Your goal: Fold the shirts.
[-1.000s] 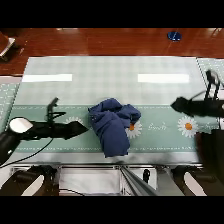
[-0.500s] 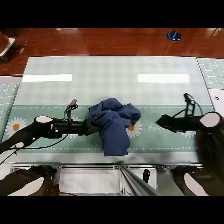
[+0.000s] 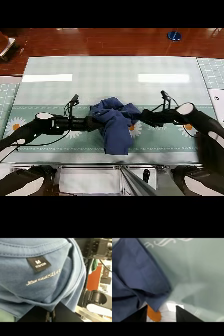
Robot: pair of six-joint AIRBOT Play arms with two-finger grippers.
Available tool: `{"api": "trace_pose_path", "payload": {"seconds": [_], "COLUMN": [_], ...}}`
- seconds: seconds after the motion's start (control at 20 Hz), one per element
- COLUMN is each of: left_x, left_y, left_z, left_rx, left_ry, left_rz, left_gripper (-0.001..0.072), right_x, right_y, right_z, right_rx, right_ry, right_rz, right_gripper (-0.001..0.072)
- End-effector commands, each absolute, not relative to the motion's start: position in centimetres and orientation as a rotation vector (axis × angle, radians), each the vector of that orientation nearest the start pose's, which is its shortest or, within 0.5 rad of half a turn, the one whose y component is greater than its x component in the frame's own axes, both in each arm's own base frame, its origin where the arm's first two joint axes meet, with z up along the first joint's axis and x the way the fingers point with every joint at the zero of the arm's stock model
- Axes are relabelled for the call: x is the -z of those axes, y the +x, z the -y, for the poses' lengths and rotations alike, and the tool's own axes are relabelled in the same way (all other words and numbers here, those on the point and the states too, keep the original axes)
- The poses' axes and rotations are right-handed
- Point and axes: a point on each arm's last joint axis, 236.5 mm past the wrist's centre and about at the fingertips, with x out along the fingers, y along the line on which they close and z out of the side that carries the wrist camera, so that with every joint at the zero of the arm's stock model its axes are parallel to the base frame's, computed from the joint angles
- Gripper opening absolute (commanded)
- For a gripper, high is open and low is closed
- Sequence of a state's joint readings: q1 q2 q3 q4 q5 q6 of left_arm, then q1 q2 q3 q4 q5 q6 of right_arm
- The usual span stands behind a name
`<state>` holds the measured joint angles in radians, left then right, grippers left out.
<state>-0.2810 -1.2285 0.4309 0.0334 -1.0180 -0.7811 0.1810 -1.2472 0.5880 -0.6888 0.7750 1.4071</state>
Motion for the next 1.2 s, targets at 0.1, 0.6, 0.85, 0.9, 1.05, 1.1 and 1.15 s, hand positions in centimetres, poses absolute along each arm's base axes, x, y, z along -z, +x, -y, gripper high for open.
{"api": "trace_pose_path", "payload": {"seconds": [0.1,0.6,0.85,0.9,1.05,1.1,1.15], "left_x": [3.0,-6.0,-19.3,-22.4,-30.4,-33.0,-35.3], "left_y": [23.0,30.1,35.1,35.1,34.3,33.5,32.7], "left_z": [27.6,21.9,16.7,16.4,14.5,13.3,12.0], "left_rx": [0.88,0.894,0.833,0.833,0.742,0.677,0.601], "left_ry": [-0.901,-0.897,-0.684,-0.613,-0.377,-0.292,-0.219], "left_rz": [-1.264,-1.033,-0.758,-0.702,-0.552,-0.497,-0.442], "left_gripper": [0.0019,0.0017,0.0017,0.0017,0.0017,0.0017,0.0017], "right_x": [11.1,-9.3,-31.1,-34.7,-42.5,-44.3,-45.9], "right_y": [31.0,42.1,41.2,39.7,34.3,32.2,30.0], "right_z": [-20.8,-18.3,-16.7,-16.6,-14.5,-13.4,-12.0], "right_rx": [-0.337,-0.526,-0.576,-0.589,-0.551,-0.518,-0.474], "right_ry": [0.695,0.375,0.211,0.19,0.093,0.056,0.03], "right_rz": [-1.426,-0.994,-0.544,-0.467,-0.278,-0.227,-0.175], "right_gripper": [0.0399,0.002,0.002,0.002,0.002,0.002,0.002]}}
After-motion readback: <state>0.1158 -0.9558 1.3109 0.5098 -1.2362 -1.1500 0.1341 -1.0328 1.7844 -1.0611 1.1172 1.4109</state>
